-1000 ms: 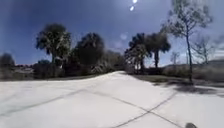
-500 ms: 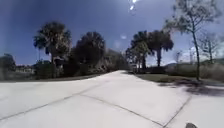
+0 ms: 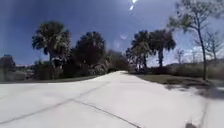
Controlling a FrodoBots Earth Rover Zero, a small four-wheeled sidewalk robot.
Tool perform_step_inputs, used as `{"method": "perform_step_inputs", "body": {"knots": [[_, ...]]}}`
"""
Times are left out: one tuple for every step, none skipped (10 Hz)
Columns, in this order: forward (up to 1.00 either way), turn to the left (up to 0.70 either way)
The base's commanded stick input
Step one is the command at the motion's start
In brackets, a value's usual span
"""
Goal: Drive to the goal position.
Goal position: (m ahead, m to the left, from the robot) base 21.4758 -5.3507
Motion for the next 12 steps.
{"method": "perform_step_inputs", "body": {"knots": [[0.70,-0.20],[0.70,-0.33],[0.70,-0.13],[0.70,0.00],[0.70,0.00],[0.70,0.00],[0.70,0.00],[0.70,0.00],[0.70,0.00],[0.70,0.00],[0.70,0.00],[0.70,0.00]]}}
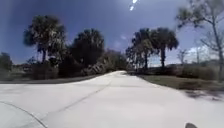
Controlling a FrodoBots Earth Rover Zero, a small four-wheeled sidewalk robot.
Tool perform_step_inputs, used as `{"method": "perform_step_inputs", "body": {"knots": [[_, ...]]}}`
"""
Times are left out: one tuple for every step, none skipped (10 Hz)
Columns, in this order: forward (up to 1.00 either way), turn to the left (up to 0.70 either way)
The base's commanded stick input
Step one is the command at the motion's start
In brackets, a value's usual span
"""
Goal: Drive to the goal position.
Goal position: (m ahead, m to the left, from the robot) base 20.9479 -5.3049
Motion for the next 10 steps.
{"method": "perform_step_inputs", "body": {"knots": [[0.70,0.00],[0.70,0.00],[0.70,0.00],[0.70,0.00],[0.70,0.00],[0.70,0.00],[0.70,0.00],[0.70,0.00],[0.70,-0.04],[0.70,-0.35]]}}
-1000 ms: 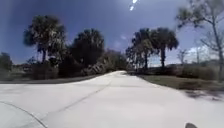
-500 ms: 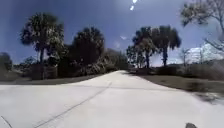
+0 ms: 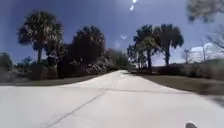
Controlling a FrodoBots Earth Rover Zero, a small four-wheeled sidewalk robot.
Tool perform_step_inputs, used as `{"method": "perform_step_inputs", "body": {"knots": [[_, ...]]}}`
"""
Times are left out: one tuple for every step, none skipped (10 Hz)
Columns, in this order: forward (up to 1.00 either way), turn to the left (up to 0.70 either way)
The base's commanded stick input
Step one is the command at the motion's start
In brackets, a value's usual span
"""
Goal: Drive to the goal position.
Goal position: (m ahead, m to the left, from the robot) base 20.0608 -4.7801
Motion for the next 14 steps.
{"method": "perform_step_inputs", "body": {"knots": [[0.70,-0.31],[0.70,-0.17],[0.70,-0.05],[0.70,0.00],[0.70,0.00],[0.70,0.00],[0.70,0.00],[0.70,0.00],[0.70,0.00],[0.70,0.00],[0.70,0.00],[0.70,0.00],[0.70,0.00],[0.70,0.00]]}}
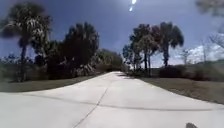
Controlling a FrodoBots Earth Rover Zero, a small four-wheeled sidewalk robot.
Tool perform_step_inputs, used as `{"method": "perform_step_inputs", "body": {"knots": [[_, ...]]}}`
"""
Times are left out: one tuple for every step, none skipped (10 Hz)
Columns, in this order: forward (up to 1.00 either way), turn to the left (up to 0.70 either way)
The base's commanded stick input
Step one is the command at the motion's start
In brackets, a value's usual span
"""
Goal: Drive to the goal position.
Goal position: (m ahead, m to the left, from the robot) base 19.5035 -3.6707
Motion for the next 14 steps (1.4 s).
{"method": "perform_step_inputs", "body": {"knots": [[0.70,0.00],[0.70,0.00],[0.70,-0.09],[0.70,-0.25],[0.70,-0.30],[0.70,-0.14],[0.70,0.00],[0.70,0.00],[0.70,0.00],[0.70,0.00],[0.70,0.00],[0.70,0.00],[0.70,0.00],[0.70,0.00]]}}
